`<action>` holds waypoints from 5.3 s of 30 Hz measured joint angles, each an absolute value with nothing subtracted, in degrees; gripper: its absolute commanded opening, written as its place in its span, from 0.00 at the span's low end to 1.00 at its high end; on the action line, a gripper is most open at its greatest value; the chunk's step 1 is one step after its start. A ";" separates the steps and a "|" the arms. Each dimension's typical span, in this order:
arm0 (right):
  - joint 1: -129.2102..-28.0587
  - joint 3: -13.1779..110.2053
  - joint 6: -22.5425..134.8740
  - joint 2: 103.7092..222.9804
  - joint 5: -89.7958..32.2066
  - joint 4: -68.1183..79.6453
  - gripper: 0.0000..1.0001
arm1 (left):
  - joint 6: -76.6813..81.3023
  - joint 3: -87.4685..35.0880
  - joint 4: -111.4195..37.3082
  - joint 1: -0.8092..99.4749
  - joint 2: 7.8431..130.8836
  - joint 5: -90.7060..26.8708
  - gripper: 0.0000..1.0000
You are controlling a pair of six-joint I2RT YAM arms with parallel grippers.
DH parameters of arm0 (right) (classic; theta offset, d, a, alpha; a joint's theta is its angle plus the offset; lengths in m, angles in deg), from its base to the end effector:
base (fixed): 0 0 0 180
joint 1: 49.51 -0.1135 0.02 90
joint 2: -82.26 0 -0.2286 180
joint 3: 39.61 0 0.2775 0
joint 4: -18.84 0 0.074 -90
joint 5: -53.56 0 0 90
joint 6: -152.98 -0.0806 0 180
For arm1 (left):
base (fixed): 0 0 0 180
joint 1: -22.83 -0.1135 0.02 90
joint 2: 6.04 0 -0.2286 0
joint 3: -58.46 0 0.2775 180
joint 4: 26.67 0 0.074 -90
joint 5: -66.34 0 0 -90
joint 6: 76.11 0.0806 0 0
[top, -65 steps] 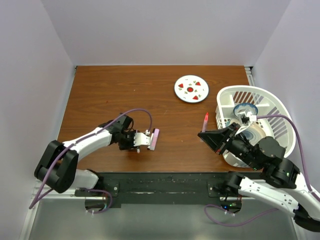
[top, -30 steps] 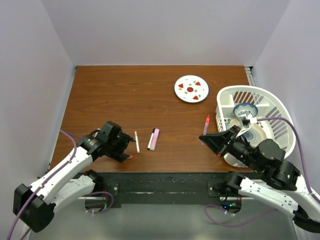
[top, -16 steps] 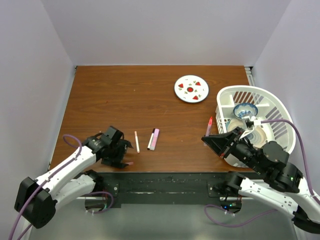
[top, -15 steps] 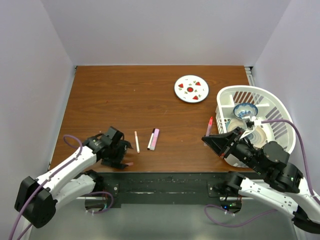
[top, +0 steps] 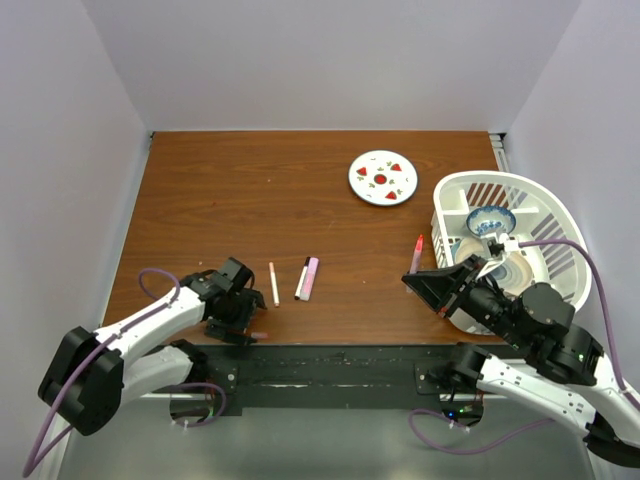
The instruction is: Insert the pens into the pen caps
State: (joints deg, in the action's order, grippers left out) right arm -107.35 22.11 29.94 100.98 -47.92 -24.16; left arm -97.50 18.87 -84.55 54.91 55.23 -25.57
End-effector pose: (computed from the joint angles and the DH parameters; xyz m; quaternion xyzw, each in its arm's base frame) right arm 0.0984 0.1264 0.3761 -0.0820 0.7023 0.4517 0.5440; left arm 0.1646 -0.1064 0.0594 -0.6343 0.7676 -0.0916 0.0127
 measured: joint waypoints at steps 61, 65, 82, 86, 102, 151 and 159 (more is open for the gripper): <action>-107.35 2.09 18.58 131.87 -22.00 19.86 0.00 | -42.38 12.02 -13.75 62.47 46.64 -49.07 0.00; -107.35 2.09 18.58 129.92 -22.35 20.10 0.00 | -40.96 12.02 -13.82 62.62 46.64 -50.20 0.00; -107.35 0.78 18.60 124.66 -23.94 16.27 0.00 | -40.13 12.02 -15.26 62.62 46.60 -50.64 0.00; -107.35 0.76 18.62 124.17 -24.43 15.99 0.00 | -40.57 12.02 -15.26 62.62 46.58 -50.73 0.00; -107.35 0.78 18.95 124.33 -24.97 14.35 0.00 | -42.10 13.62 -13.18 64.39 47.08 -51.88 0.00; -107.77 2.55 22.14 122.25 -26.22 8.53 0.00 | -39.93 12.13 -19.65 65.62 46.99 -52.89 0.00; -108.27 6.46 27.60 122.54 -26.65 2.17 0.00 | -39.25 12.16 -20.00 66.08 47.01 -55.49 0.00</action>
State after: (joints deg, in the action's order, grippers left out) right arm -108.27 6.46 27.60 122.54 -26.65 2.17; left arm -39.25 12.16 -20.00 66.08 47.01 -55.49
